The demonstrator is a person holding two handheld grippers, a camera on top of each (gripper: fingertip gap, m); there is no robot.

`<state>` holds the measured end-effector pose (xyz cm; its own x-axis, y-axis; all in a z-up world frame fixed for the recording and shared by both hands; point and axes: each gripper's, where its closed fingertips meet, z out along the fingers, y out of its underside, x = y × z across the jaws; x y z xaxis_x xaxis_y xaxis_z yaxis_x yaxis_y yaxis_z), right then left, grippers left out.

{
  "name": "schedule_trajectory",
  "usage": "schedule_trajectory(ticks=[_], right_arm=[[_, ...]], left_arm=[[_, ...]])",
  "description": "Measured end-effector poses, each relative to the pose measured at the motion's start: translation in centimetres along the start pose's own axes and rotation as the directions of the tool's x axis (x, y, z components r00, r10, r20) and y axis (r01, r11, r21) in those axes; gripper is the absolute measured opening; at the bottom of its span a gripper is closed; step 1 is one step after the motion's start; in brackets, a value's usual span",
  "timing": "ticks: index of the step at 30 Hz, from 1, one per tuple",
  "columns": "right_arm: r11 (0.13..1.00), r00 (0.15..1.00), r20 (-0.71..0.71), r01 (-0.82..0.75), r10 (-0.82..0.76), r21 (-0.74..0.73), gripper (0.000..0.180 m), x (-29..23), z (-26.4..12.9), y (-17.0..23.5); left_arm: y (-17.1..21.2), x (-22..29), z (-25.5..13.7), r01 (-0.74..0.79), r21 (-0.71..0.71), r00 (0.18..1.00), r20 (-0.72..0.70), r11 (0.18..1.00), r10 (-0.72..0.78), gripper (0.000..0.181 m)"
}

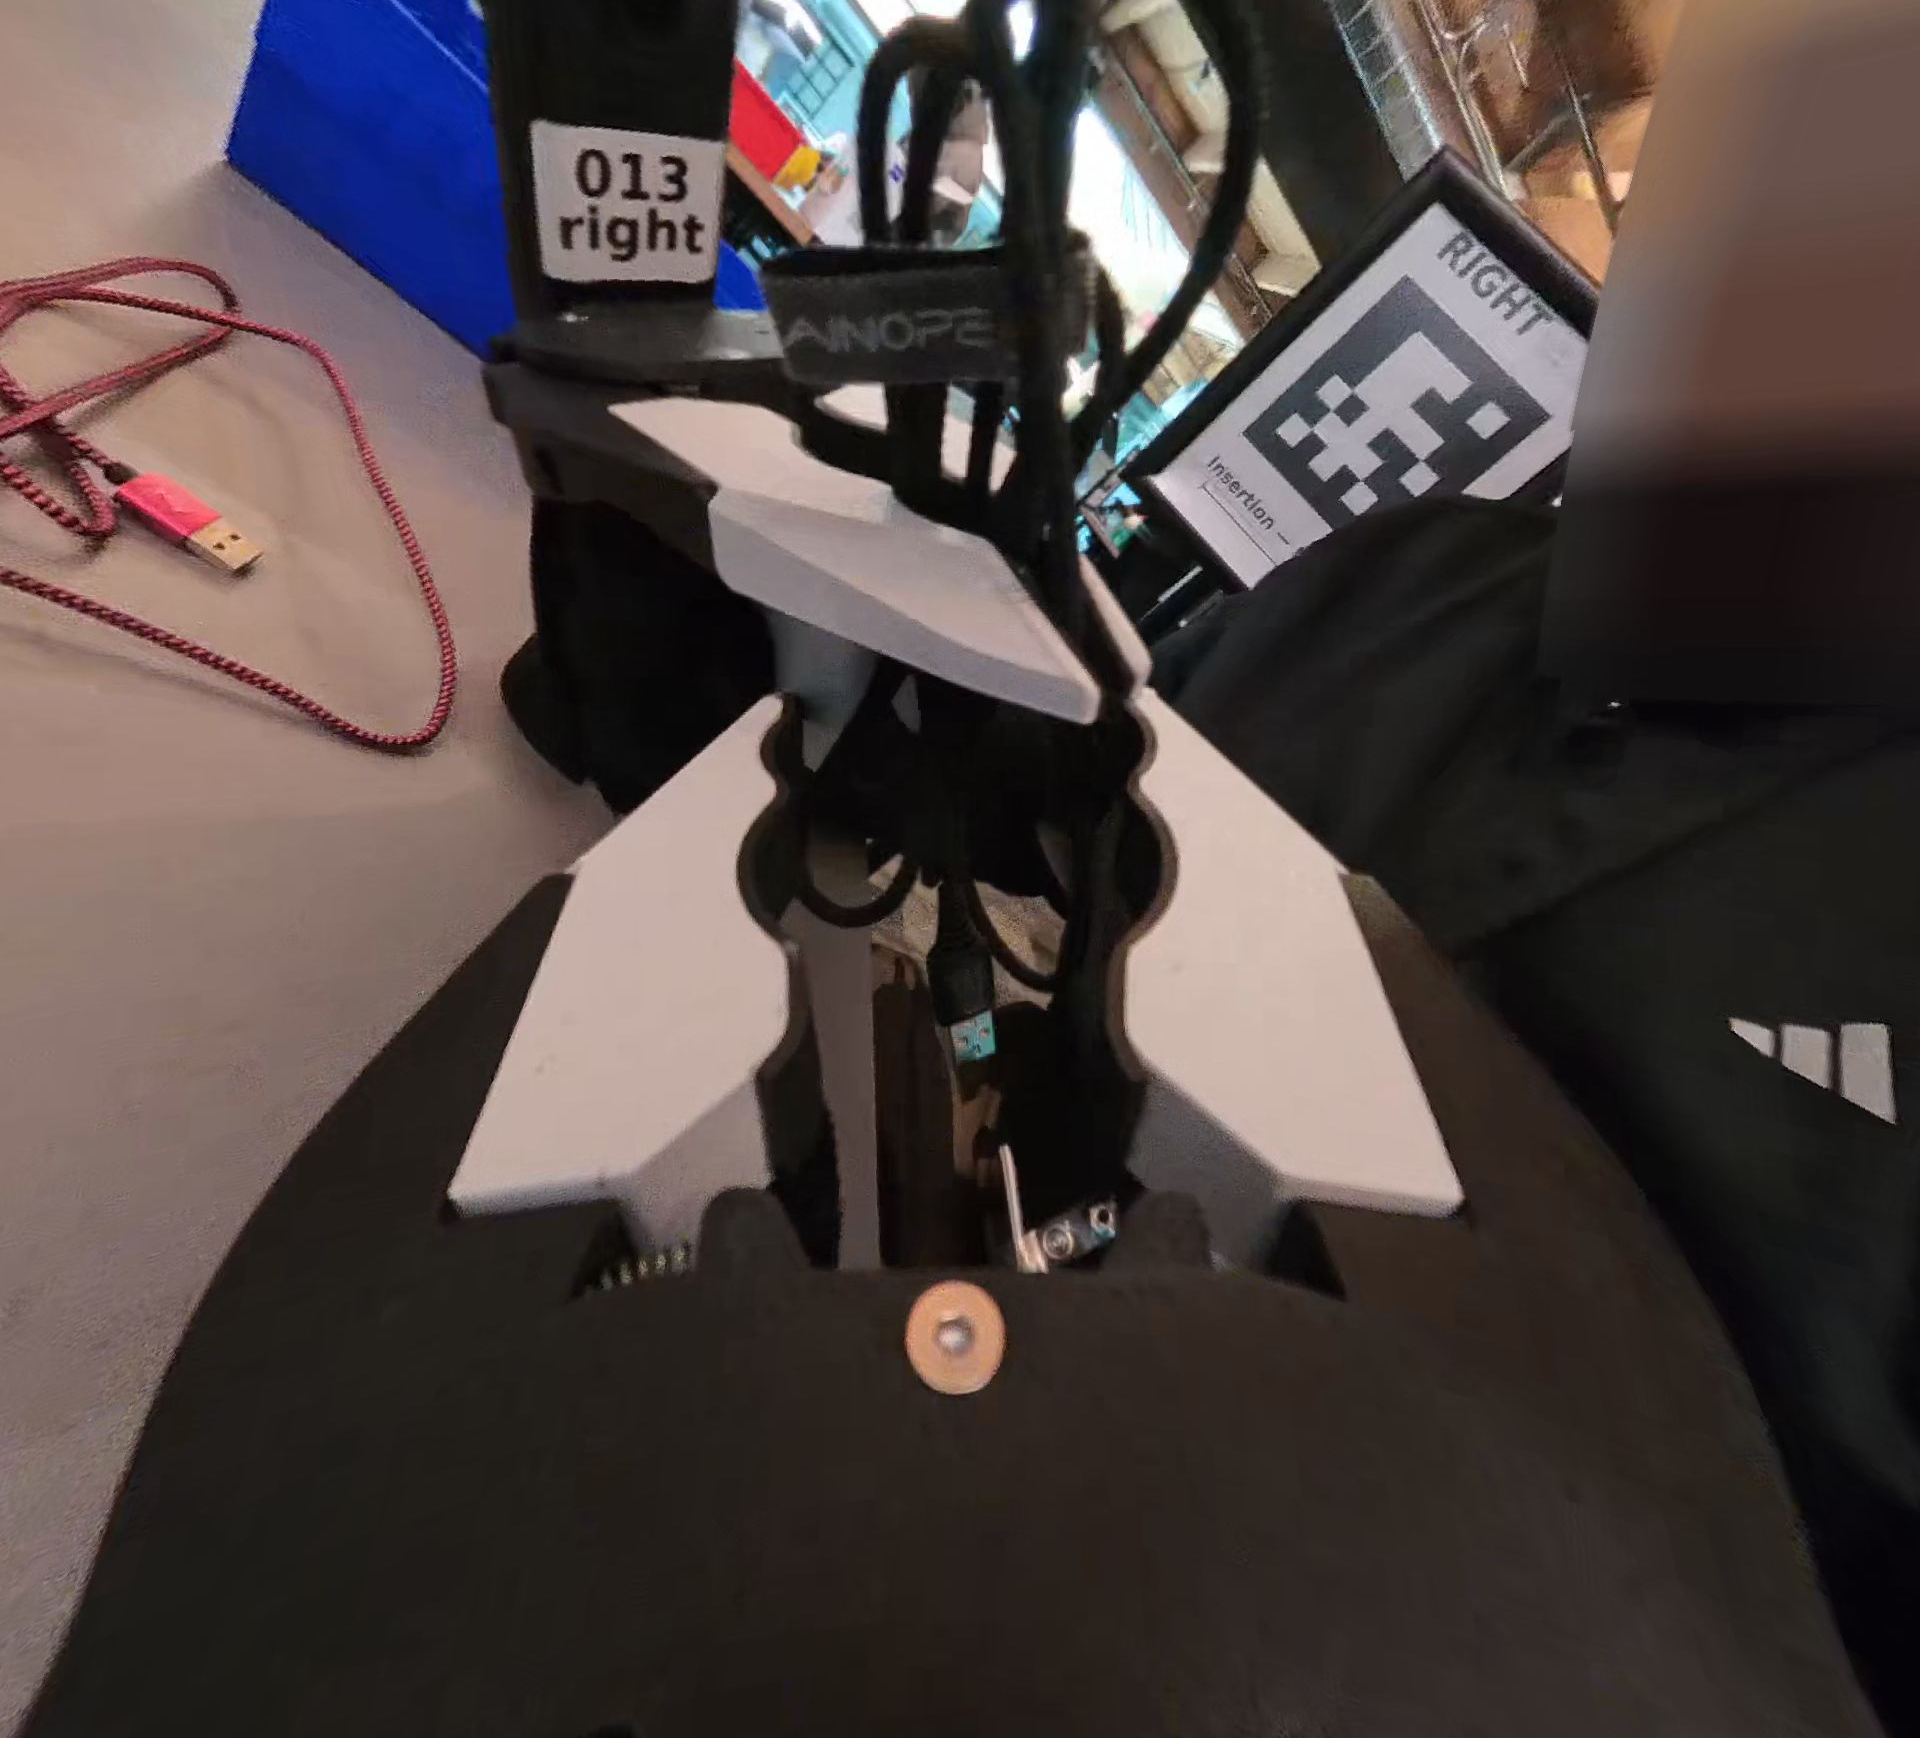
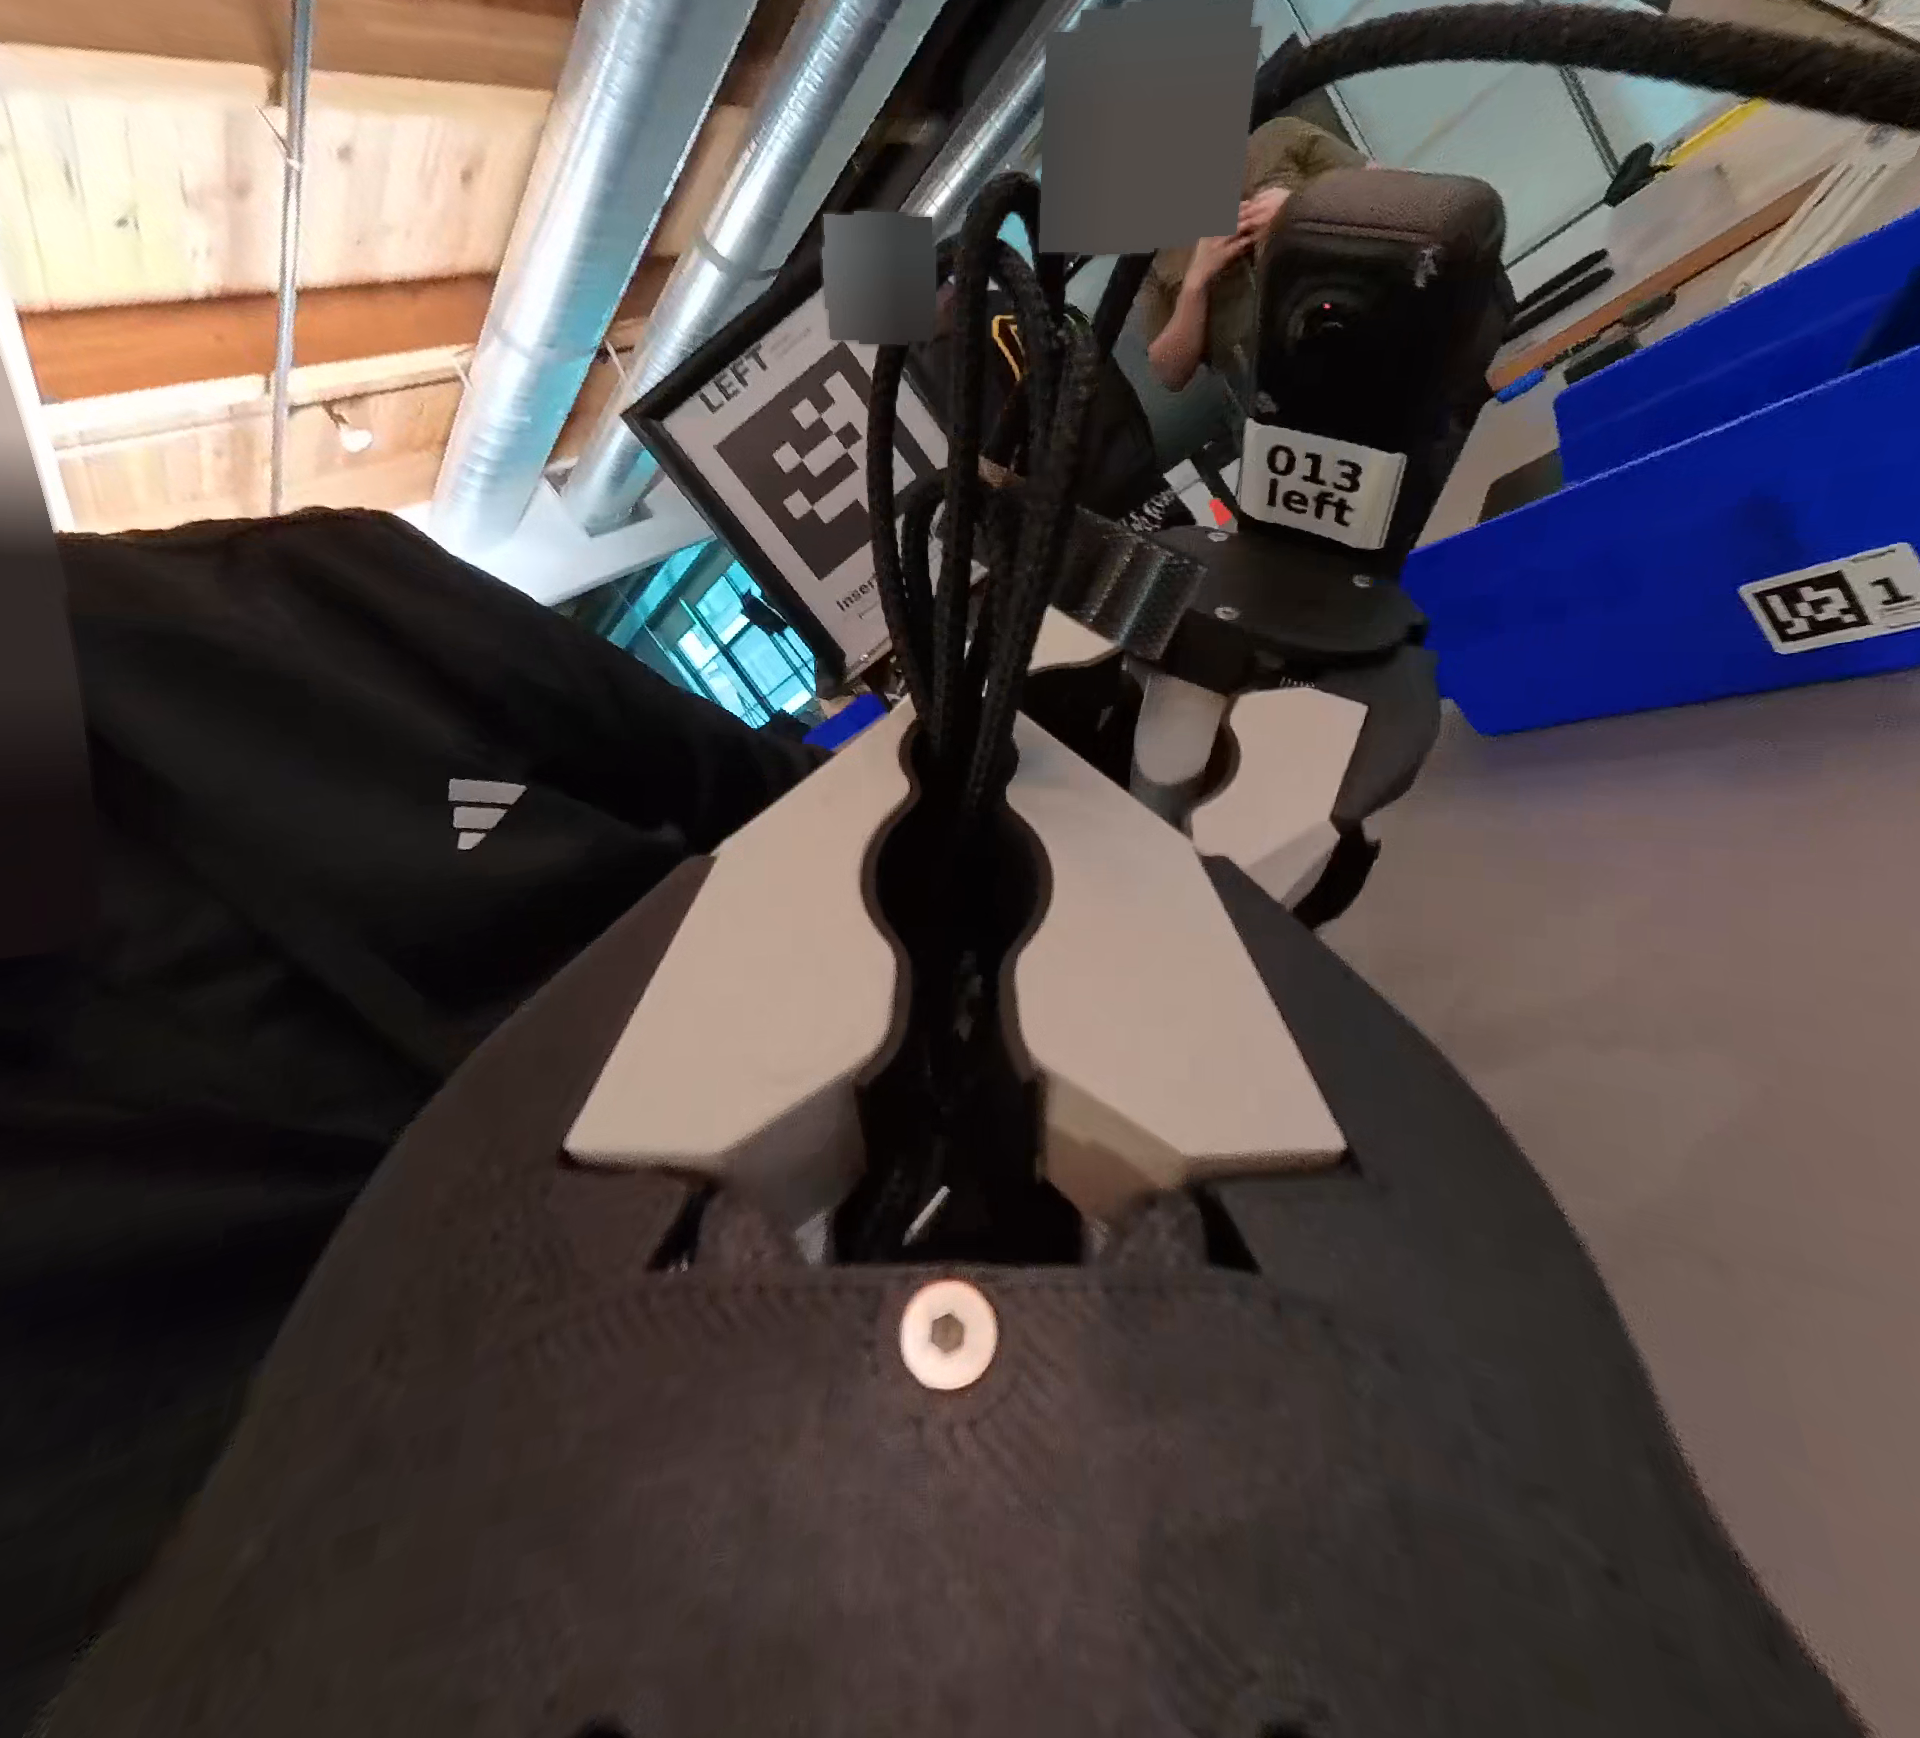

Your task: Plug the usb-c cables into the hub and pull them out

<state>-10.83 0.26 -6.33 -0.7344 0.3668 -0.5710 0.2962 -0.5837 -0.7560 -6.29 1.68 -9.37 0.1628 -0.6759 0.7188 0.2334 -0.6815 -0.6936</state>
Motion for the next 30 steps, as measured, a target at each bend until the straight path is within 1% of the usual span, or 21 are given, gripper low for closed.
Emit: schedule_trajectory(ticks=[1,3,5,6,7,10,12,14,16,19,24,28,29,30], right_arm=[[1.0,1.0,-0.025,0.01,-0.011,-0.004,0.002,0.3,-0.1,0.0],[0.999,0.996,-0.09,0.025,-0.023,0.021,0.001,1.2,-0.7,-0.4],[0.998,0.981,-0.19,0.046,-0.038,0.034,0.001,2.6,-1.4,-0.7],[0.998,0.968,-0.243,0.063,-0.056,0.023,0.001,3.2,-1.5,-0.6],[0.997,0.956,-0.285,0.078,-0.068,0.024,0.001,3.7,-1.6,-0.7],[0.994,0.933,-0.354,0.088,-0.062,0.057,0.0,4.4,-2.1,-1.3],[0.995,0.934,-0.355,0.08,-0.052,0.064,0.001,4.5,-2.1,-1.4],[0.996,0.947,-0.32,0.051,-0.027,0.07,0.001,4.3,-2.0,-1.2],[0.998,0.952,-0.304,0.041,-0.026,0.041,0.001,4.2,-1.7,-0.8],[0.998,0.94,-0.337,0.055,-0.044,0.024,0.002,4.3,-1.5,-0.6],[0.997,0.93,-0.365,0.067,-0.047,0.044,0.002,4.3,-1.7,-0.8],[0.998,0.936,-0.35,0.057,-0.047,0.02,0.003,3.7,-1.7,-0.3],[0.999,0.942,-0.334,0.046,-0.036,0.022,0.005,3.6,-1.8,-0.3],[0.999,0.956,-0.292,0.016,-0.007,0.029,0.013,3.2,-1.8,-0.3]], left_arm=[[0.1,-0.6,0.1,0.005,0.002,1.0,0.024,1.0,-0.005,0.053],[0.5,-1.6,0.4,-0.02,-0.022,0.996,0.092,1.0,0.022,0.054],[0.6,-3.2,0.5,-0.059,-0.046,0.972,0.226,0.997,0.068,0.043],[0.6,-3.9,0.5,-0.076,-0.054,0.957,0.278,0.996,0.088,0.038],[0.4,-4.5,0.5,-0.088,-0.048,0.941,0.324,0.995,0.099,0.03],[-0.1,-5.0,0.3,-0.11,-0.031,0.927,0.359,0.993,0.114,0.03],[0.0,-5.0,0.3,-0.086,-0.039,0.934,0.344,0.996,0.094,0.03],[0.2,-4.8,0.2,-0.05,-0.045,0.944,0.323,0.998,0.062,0.03],[0.6,-4.5,0.1,-0.013,-0.054,0.956,0.293,0.998,0.028,0.03],[0.8,-4.5,-0.1,0.042,-0.048,0.963,0.268,0.998,-0.028,0.031],[0.7,-4.4,0.0,0.048,-0.039,0.966,0.258,0.998,-0.037,0.031],[1.0,-4.0,0.0,0.053,-0.036,0.971,0.234,0.998,-0.043,0.031],[1.0,-3.8,-0.1,0.061,-0.028,0.975,0.217,0.998,-0.054,0.029],[0.9,-3.8,-0.3,0.066,-0.018,0.977,0.207,0.998,-0.061,0.024]])
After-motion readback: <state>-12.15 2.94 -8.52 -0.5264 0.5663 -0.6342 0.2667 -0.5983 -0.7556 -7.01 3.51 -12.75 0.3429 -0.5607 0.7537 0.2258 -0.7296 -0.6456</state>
